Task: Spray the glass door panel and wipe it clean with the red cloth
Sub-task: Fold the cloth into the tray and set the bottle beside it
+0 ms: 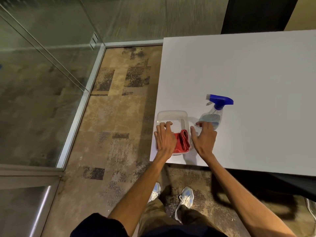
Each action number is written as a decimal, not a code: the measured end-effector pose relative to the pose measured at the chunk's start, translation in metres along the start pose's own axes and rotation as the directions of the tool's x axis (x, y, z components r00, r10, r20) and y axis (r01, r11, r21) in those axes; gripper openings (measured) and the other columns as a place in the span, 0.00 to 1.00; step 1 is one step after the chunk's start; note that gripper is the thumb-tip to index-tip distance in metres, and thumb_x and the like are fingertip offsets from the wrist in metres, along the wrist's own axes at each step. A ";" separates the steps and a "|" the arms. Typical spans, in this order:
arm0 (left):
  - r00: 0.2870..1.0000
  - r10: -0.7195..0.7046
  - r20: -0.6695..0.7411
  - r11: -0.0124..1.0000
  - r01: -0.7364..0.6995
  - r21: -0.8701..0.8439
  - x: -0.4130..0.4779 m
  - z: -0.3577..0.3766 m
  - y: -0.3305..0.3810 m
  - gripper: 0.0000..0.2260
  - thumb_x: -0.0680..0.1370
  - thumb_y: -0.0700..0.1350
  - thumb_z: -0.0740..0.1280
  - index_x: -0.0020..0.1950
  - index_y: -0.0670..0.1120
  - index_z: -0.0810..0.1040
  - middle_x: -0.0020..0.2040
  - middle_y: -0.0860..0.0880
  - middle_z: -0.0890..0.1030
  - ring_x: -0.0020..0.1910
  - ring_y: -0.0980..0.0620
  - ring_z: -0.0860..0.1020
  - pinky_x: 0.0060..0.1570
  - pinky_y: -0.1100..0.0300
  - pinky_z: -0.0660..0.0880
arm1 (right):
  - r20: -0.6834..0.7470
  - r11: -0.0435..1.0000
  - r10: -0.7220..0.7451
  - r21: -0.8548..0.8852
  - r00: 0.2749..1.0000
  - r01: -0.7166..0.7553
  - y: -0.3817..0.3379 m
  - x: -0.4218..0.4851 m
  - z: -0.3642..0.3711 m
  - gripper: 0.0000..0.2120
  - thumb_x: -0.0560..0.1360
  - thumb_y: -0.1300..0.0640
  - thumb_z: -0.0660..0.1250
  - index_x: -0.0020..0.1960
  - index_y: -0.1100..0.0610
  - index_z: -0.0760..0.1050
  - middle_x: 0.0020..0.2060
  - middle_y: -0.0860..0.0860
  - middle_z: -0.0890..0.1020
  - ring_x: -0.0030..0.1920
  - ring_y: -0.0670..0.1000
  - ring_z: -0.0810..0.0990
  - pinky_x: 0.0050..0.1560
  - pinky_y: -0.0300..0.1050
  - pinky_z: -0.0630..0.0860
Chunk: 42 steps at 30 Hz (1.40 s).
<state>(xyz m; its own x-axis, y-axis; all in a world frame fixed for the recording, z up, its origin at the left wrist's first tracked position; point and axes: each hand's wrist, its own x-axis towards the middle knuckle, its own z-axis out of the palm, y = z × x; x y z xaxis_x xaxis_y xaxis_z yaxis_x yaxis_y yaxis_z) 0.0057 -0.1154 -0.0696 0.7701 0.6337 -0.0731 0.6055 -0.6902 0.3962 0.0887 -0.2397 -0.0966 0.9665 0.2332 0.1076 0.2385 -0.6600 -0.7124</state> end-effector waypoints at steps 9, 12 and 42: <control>0.984 0.166 0.066 0.950 -0.141 -0.280 0.015 0.002 0.037 0.16 0.80 0.41 0.63 0.68 0.46 0.70 0.63 0.46 0.76 0.62 0.47 0.75 0.65 0.51 0.71 | -0.116 0.979 0.165 0.141 0.979 -0.148 0.001 0.014 -0.033 0.17 0.75 0.50 0.72 0.57 0.58 0.72 0.52 0.55 0.78 0.48 0.52 0.76 0.53 0.45 0.71; 0.982 0.178 0.065 0.913 -0.140 -0.383 0.020 -0.002 0.055 0.14 0.81 0.41 0.62 0.66 0.48 0.69 0.58 0.46 0.78 0.56 0.48 0.77 0.62 0.52 0.76 | -0.159 0.972 0.188 0.170 0.969 -0.161 0.002 0.019 -0.044 0.17 0.75 0.50 0.73 0.55 0.57 0.71 0.51 0.54 0.78 0.45 0.51 0.75 0.49 0.47 0.74; 0.907 0.225 0.356 0.759 0.066 -0.647 0.049 -0.006 0.128 0.22 0.79 0.45 0.68 0.72 0.43 0.69 0.68 0.43 0.73 0.66 0.46 0.73 0.65 0.54 0.72 | -0.085 0.912 0.026 0.409 0.996 0.011 -0.020 0.070 -0.088 0.22 0.73 0.37 0.69 0.62 0.44 0.73 0.54 0.37 0.80 0.56 0.37 0.78 0.56 0.28 0.72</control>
<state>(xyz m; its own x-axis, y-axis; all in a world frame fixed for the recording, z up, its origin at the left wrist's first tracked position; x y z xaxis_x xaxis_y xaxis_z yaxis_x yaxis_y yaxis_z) 0.1201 -0.1708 -0.0171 0.9061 0.2948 -0.3034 0.3809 -0.2562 0.8884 0.1598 -0.2728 -0.0134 0.9770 0.1544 0.1473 0.1892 -0.3075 -0.9325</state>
